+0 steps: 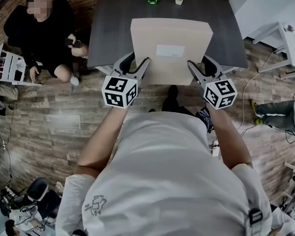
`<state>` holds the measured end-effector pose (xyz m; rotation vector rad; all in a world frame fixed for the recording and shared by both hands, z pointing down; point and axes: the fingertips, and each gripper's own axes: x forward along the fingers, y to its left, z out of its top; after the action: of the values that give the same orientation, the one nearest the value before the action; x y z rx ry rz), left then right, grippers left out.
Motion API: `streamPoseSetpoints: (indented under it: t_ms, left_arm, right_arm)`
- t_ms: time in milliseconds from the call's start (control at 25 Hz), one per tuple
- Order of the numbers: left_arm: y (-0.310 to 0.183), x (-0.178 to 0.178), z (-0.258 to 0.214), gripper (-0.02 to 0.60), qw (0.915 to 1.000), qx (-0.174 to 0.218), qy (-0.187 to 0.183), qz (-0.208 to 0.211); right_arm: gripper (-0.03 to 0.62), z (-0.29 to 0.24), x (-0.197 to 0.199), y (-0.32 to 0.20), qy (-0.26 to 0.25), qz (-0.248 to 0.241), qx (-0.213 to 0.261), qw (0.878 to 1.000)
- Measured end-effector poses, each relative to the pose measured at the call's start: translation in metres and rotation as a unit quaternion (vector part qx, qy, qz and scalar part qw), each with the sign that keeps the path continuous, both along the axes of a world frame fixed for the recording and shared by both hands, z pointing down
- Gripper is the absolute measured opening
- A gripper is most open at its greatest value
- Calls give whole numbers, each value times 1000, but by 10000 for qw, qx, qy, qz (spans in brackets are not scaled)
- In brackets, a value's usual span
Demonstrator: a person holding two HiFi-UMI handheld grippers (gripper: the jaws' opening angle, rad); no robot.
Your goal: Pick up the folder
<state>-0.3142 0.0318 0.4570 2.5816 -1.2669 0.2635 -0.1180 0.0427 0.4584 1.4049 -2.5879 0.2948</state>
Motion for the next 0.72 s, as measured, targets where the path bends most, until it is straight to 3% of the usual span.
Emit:
streamPoseSetpoints:
  t_ms: [720]
  left_arm:
    - [-8,0,-2,218,9999,99,-19,-39]
  right_arm:
    - [235,0,0,-9,-27,46,66,10000]
